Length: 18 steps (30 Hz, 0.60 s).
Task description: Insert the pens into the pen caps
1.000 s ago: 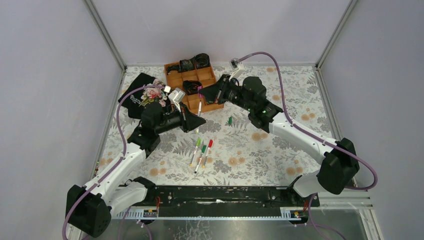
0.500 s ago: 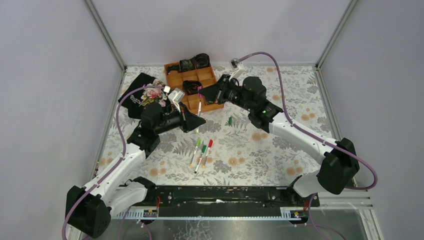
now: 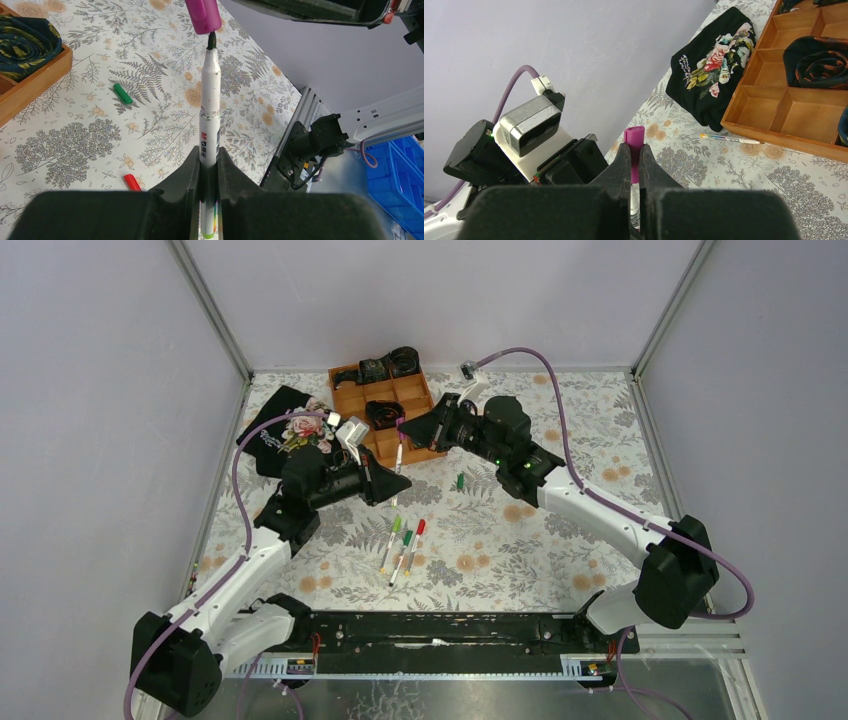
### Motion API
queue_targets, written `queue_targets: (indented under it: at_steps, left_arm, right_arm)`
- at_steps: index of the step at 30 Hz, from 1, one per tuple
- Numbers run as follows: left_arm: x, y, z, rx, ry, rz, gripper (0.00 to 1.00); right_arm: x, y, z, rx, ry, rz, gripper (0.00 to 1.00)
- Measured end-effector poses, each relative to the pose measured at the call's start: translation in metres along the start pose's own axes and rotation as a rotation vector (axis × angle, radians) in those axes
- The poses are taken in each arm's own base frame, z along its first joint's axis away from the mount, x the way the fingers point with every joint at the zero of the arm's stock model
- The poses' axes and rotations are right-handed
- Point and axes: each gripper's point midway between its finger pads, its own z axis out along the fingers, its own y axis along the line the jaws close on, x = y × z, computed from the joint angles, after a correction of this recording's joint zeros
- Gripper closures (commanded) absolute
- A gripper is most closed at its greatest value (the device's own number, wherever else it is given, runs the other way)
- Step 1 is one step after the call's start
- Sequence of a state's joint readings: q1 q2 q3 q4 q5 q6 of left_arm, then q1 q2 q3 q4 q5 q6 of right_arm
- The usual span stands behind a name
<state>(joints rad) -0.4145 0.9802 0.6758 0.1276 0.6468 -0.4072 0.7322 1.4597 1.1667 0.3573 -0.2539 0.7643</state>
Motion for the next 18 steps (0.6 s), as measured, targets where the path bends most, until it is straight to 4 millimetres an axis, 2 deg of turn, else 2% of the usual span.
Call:
queue_targets:
  at_steps: [18]
  left_arm:
    - [0.0005, 0.0002, 0.0, 0.0, 0.001, 0.0, 1.0]
  right_arm:
    - [0.0024, 0.0011, 0.0, -0.005, 0.005, 0.006, 1.0]
